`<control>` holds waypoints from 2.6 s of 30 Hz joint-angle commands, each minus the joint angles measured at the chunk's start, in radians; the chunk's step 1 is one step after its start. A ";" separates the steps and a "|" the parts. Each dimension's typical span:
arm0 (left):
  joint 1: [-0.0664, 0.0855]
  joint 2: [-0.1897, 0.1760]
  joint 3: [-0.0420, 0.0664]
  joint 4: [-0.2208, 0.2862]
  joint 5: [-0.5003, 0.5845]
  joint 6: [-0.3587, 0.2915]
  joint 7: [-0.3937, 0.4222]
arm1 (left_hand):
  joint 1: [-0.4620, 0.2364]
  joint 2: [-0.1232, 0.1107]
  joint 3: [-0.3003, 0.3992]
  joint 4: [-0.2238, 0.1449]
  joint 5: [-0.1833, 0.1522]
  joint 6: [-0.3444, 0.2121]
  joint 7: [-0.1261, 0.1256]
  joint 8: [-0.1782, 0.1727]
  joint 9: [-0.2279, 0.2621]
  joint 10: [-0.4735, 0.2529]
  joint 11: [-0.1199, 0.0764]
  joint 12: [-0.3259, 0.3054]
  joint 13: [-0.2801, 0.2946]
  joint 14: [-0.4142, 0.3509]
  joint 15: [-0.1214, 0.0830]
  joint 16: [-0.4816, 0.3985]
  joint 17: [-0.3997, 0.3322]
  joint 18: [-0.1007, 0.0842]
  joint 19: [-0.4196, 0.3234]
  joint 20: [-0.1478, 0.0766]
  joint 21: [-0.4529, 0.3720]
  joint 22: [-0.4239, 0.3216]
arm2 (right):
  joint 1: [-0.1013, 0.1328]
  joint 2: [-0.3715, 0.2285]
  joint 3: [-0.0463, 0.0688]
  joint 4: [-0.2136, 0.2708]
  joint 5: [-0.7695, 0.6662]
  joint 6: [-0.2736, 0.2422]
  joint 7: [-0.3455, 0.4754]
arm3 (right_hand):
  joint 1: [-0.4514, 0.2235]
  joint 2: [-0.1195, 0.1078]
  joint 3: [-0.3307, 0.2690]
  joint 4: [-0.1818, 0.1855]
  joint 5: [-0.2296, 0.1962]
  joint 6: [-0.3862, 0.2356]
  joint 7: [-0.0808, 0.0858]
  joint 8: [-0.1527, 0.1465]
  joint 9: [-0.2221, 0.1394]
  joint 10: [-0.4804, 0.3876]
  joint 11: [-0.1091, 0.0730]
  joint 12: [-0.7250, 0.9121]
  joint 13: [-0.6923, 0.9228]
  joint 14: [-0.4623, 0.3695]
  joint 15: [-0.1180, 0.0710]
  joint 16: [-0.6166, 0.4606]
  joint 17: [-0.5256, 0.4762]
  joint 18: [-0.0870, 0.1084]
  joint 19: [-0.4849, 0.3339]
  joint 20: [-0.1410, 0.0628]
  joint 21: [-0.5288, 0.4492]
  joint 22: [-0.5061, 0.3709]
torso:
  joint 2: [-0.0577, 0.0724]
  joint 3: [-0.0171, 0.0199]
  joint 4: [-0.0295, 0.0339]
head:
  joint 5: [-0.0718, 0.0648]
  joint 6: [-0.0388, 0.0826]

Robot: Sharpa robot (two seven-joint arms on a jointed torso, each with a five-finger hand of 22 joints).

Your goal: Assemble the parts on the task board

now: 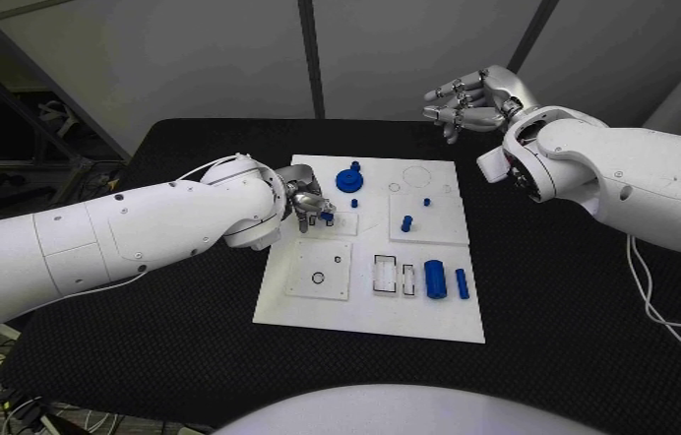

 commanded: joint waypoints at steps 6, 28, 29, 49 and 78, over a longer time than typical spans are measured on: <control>0.000 0.008 0.000 -0.011 -0.042 0.045 -0.003 | -0.004 0.011 0.134 -0.129 0.001 -0.007 0.002 0.004 0.002 0.034 -0.028 0.002 0.002 0.004 -0.002 -0.007 0.001 -0.032 0.052 -0.007 0.004 0.131 | 0.002 0.001 0.000 0.000 -0.002 0.008 0.005 | -0.014 0.000 -0.004 0.005 0.002 -0.007 0.000 -0.005 -0.001 -0.008 -0.002 0.005 0.002 -0.005 -0.001 0.006 0.002 -0.003 -0.007 -0.001 0.004 0.000 | 0.001 -0.0006 0.0000 | 0.001 -0.002; 0.000 0.035 -0.002 -0.037 -0.067 0.089 -0.008 | -0.007 0.015 0.113 -0.118 -0.003 -0.009 0.000 0.008 0.009 0.033 -0.028 0.006 0.006 0.006 -0.002 -0.008 0.004 -0.033 0.055 -0.007 0.007 0.137 | 0.002 0.004 0.000 0.000 -0.002 0.009 0.006 | -0.017 0.001 -0.005 0.008 0.002 -0.008 0.000 -0.005 -0.001 -0.009 -0.001 0.006 0.006 -0.006 -0.001 0.006 0.005 -0.003 -0.009 -0.001 0.005 0.001 | 0.002 -0.0005 0.0005 | 0.002 -0.006; 0.000 0.035 -0.002 -0.038 -0.069 0.092 -0.008 | -0.007 0.015 0.111 -0.118 -0.003 -0.009 0.000 0.008 0.009 0.033 -0.029 0.006 0.006 0.006 -0.002 -0.008 0.004 -0.033 0.055 -0.007 0.007 0.138 | 0.002 0.004 0.000 0.000 -0.002 0.009 0.006 | -0.017 0.001 -0.005 0.008 0.002 -0.008 0.000 -0.005 -0.001 -0.009 -0.001 0.006 0.006 -0.006 -0.001 0.006 0.005 -0.003 -0.009 -0.001 0.005 0.001 | 0.002 -0.0006 0.0012 | 0.001 -0.007; 0.000 0.030 -0.003 -0.037 -0.093 0.137 -0.011 | -0.003 0.013 0.085 -0.115 -0.004 -0.007 -0.004 0.012 0.013 0.032 -0.031 0.007 0.006 0.007 -0.004 -0.009 0.007 -0.034 0.056 -0.008 0.009 0.141 | 0.001 0.005 0.000 -0.002 -0.002 0.014 0.006 | -0.020 0.001 -0.007 0.010 0.003 -0.009 0.000 -0.005 -0.001 -0.010 -0.001 0.006 0.009 -0.006 0.000 0.006 0.008 -0.003 -0.011 0.000 0.006 0.002 | 0.001 -0.0017 0.0018 | 0.000 -0.012; 0.000 0.035 -0.003 -0.038 -0.084 0.138 -0.009 | -0.059 -0.004 -0.017 -0.055 -0.004 0.026 -0.022 0.016 0.011 0.026 -0.044 -0.009 -0.016 0.009 -0.010 -0.014 0.015 -0.038 0.066 -0.014 0.021 0.163 | 0.001 0.007 0.000 -0.005 -0.002 0.017 0.002 | -0.023 0.002 -0.009 0.013 0.003 -0.010 0.000 -0.004 -0.001 -0.012 -0.001 0.007 0.013 -0.007 0.000 0.006 0.010 -0.002 -0.014 0.000 0.006 0.001 | 0.002 -0.0015 0.0016 | -0.003 -0.013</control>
